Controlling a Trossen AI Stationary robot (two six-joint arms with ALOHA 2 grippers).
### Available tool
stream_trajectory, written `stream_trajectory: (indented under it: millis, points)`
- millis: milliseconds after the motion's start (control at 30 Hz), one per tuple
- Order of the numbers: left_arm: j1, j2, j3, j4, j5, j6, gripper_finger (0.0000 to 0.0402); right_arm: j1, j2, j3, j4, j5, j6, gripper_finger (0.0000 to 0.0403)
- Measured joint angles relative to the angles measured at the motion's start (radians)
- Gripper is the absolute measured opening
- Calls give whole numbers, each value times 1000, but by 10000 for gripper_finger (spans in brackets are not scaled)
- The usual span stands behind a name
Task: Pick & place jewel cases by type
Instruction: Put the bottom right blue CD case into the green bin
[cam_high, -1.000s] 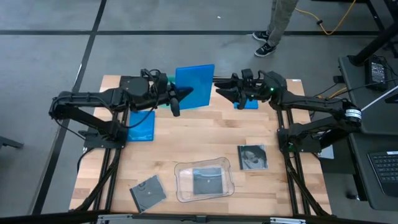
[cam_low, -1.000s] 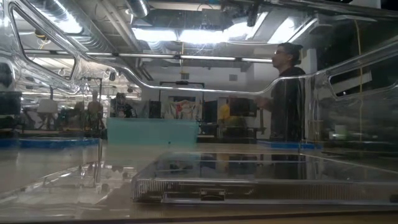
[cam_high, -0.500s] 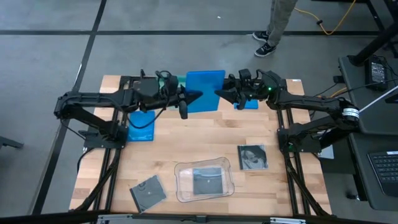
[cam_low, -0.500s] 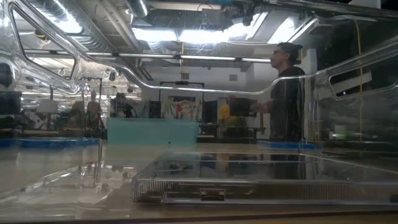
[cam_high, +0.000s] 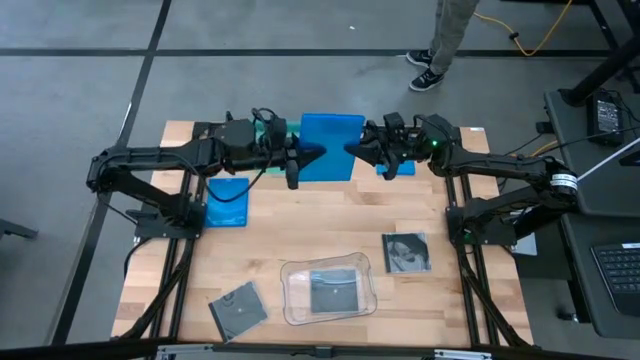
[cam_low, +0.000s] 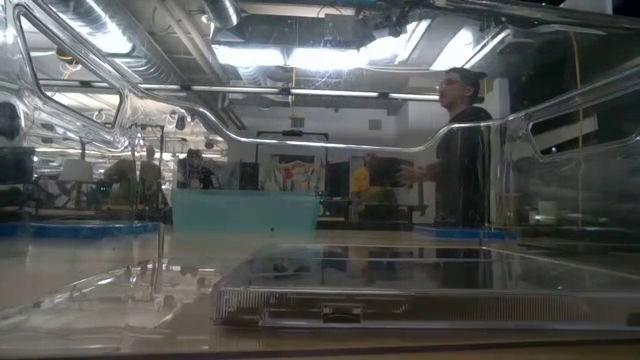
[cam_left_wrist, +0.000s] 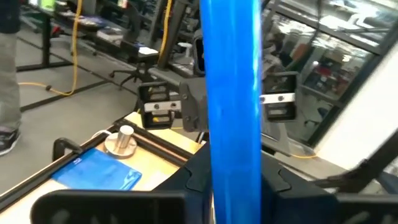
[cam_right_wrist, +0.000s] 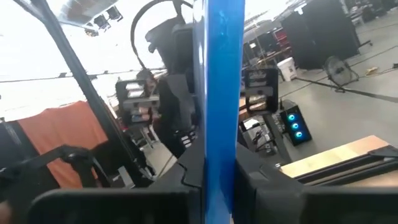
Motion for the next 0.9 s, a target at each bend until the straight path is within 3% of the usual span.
stream_trajectory:
  millis: [300,433,667,800,900]
  points:
    - [41,-193,1,-191,12,8,107,-17,-5,59,-85,-45,18,42]
    - [44,-285,1,-266,-39,14,117,-51,-4,187,-396,-103,-65,42]
    - [24,-370,2,-286,-92,53,116,-177,113,588,-1080,-196,-345,43]
    - [12,-368,2,-311,-126,53,117,-272,252,822,-1297,-294,-440,42]
    - [8,-350,2,-318,-142,53,118,-323,367,965,-1357,-333,-450,43]
